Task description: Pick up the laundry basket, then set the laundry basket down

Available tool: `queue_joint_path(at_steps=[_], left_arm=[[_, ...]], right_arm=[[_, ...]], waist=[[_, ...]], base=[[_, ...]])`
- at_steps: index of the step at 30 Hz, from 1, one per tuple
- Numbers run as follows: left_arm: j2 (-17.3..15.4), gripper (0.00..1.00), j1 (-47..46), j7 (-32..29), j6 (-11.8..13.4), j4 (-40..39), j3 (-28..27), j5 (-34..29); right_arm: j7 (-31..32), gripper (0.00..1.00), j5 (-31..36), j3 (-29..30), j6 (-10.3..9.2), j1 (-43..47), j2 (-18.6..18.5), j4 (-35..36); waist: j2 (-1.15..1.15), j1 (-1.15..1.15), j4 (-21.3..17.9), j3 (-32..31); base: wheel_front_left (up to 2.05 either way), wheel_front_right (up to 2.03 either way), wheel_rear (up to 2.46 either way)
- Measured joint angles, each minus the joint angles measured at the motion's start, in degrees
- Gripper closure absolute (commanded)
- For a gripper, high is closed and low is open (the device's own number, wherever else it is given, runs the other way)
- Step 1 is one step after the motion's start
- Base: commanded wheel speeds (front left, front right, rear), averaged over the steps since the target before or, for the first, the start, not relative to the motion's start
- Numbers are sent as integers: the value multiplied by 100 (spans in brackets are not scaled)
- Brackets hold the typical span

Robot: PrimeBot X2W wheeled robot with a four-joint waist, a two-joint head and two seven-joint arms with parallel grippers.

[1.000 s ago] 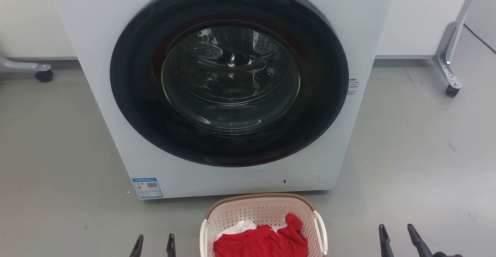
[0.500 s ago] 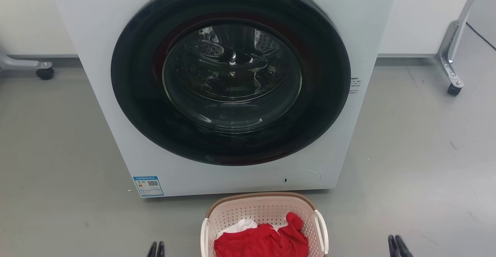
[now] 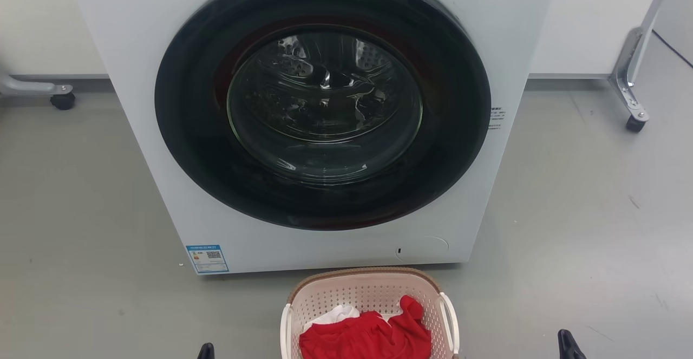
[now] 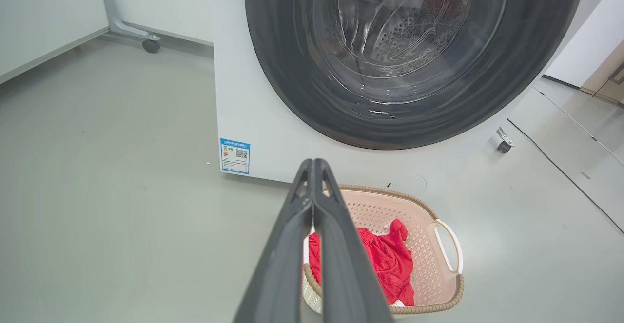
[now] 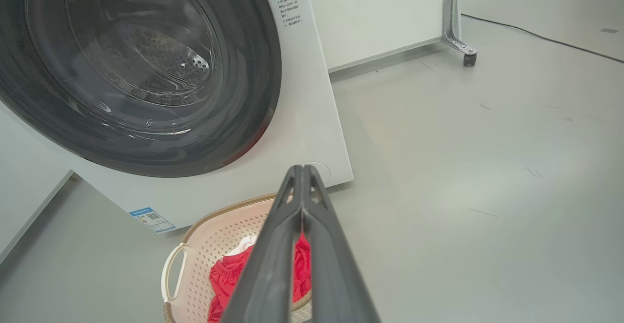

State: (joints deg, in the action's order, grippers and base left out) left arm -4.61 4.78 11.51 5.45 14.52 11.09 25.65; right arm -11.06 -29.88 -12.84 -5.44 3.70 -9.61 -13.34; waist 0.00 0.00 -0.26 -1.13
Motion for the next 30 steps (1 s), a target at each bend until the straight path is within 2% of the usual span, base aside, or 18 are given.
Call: queue_joint_path(at_steps=[30], left_arm=[[71,100,-294,-676,-449,87,-583,2348]], right_arm=[[654,100,-2183,734,441,-311,249,-142]], waist=[[0,0,10,43]], base=[[0,0,0]])
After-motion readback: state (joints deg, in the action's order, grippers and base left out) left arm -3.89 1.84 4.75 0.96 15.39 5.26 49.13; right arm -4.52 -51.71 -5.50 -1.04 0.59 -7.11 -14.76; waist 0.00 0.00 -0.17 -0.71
